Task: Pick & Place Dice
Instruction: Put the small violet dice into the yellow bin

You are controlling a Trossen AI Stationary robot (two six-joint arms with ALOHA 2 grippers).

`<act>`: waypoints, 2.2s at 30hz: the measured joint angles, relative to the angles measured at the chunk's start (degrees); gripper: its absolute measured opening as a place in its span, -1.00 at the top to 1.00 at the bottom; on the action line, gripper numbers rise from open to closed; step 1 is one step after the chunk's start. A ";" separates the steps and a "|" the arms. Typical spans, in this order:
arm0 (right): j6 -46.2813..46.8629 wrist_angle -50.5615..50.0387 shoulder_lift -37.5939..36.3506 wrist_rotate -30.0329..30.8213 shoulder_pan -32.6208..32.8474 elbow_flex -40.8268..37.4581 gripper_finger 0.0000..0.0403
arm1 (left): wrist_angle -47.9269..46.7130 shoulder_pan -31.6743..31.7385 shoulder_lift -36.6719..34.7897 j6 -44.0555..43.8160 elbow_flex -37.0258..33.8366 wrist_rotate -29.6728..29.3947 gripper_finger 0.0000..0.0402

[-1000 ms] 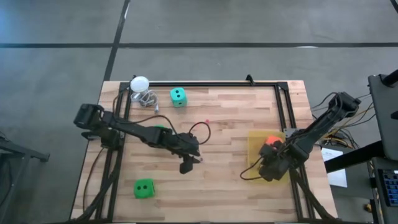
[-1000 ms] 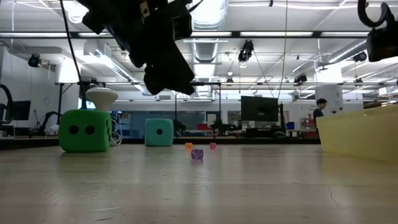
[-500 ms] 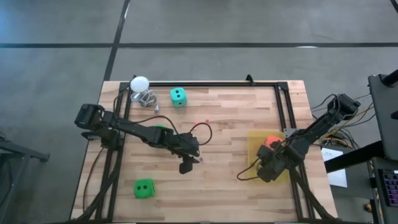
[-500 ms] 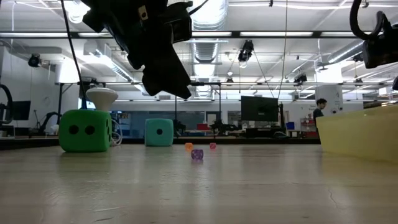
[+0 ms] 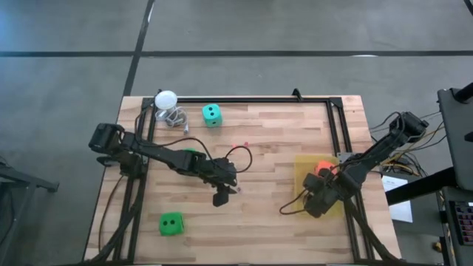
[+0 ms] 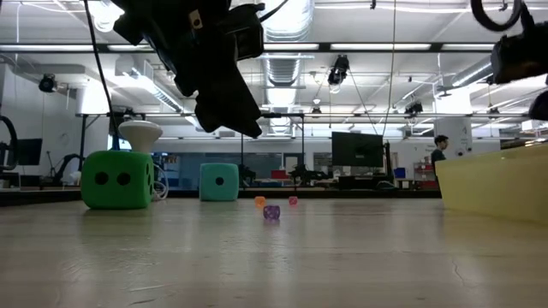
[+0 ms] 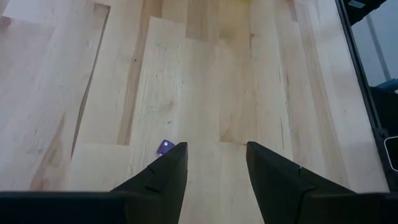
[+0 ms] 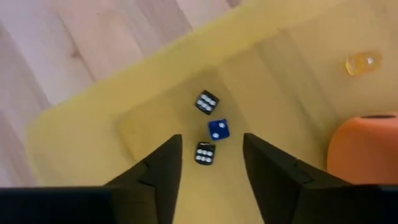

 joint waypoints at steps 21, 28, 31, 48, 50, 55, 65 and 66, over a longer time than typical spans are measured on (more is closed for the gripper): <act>-4.72 -2.71 -0.02 3.94 0.04 7.77 0.20 | 1.07 -0.07 3.33 5.05 0.00 -3.39 -0.03; -5.44 -2.64 -0.07 4.82 0.04 7.86 0.25 | 0.16 -0.07 8.97 11.26 2.81 -3.43 -0.03; -5.61 -2.63 -0.07 4.84 0.04 7.86 0.28 | -0.01 -0.09 10.77 14.12 4.51 -3.43 -0.03; -6.45 -1.28 -0.07 4.95 0.17 7.79 0.39 | -1.84 -0.09 15.50 25.19 5.57 -6.84 -0.02; -6.45 -1.24 -0.07 4.95 0.17 7.78 0.39 | -1.78 -0.09 15.50 26.13 5.57 -6.86 -0.02; -6.43 -1.07 -0.07 4.95 0.17 7.77 0.41 | -1.53 -0.09 15.50 28.42 5.57 -6.84 -0.02; -6.61 0.11 -0.04 4.95 0.17 7.77 0.45 | 0.77 -0.09 15.50 29.73 5.51 -3.94 -0.01; -6.60 0.19 -0.04 4.93 0.17 7.77 0.46 | 0.64 -0.09 15.50 29.73 5.51 -3.83 -0.01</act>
